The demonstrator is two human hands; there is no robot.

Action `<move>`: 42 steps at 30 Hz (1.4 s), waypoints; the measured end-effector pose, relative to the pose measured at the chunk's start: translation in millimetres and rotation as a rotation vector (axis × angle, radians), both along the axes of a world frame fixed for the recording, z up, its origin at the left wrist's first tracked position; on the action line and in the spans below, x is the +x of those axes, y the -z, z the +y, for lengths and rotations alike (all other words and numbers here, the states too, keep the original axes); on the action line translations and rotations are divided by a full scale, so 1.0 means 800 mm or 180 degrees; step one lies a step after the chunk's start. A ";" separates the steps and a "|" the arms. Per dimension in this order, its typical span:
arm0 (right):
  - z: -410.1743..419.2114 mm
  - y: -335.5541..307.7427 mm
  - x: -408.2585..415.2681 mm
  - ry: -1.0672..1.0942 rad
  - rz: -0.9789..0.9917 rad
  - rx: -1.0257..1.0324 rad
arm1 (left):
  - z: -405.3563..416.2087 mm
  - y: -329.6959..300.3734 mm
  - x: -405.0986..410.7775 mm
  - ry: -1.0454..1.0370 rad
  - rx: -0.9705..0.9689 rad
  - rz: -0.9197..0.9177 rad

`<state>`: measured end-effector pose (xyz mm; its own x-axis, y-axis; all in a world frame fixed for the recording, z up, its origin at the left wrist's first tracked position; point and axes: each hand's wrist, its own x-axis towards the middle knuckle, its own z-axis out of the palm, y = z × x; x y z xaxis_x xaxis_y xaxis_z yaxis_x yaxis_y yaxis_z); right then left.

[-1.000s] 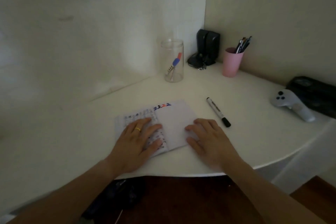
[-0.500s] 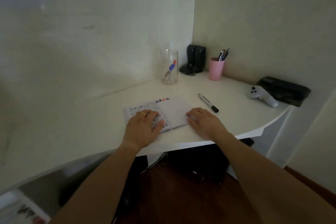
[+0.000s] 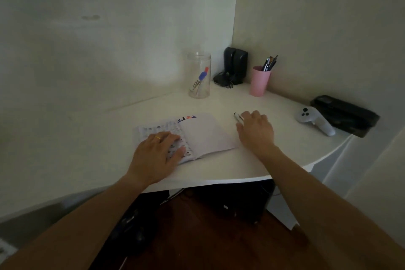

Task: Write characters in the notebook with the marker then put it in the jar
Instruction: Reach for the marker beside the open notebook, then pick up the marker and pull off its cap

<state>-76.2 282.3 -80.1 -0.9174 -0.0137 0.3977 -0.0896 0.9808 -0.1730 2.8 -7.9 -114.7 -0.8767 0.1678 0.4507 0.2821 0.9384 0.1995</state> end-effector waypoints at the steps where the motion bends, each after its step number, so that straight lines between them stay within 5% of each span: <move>1: 0.001 -0.001 -0.008 0.0098 -0.0167 0.0079 | 0.000 0.000 0.000 -0.0008 0.0025 -0.0032; 6: -0.004 0.013 -0.036 0.0083 -0.0299 0.0437 | -0.011 -0.026 -0.021 0.0025 -0.0012 -0.0503; 10: -0.021 0.000 -0.062 -0.0001 -0.0182 -0.0054 | -0.029 -0.052 -0.079 0.0500 0.0178 -0.0660; 13: -0.050 -0.028 -0.084 -0.0270 -0.0322 -0.1045 | -0.035 -0.049 -0.127 0.0753 0.0056 -0.0636; 18: -0.110 -0.065 -0.127 -0.0242 -0.1156 -0.3786 | -0.032 -0.036 -0.188 0.0850 0.0252 -0.0621; 22: -0.131 -0.039 -0.137 -0.0578 -0.1629 -0.4654 | -0.033 -0.015 -0.196 0.0894 0.0589 -0.0328; 30: -0.130 -0.005 -0.124 -0.1703 -0.1608 -0.4234 | -0.024 -0.024 -0.184 0.0790 0.0012 0.0524; 42: -0.140 -0.022 -0.098 -0.2341 -0.1143 -0.4833 | -0.008 -0.048 -0.164 0.0556 -0.0218 0.1300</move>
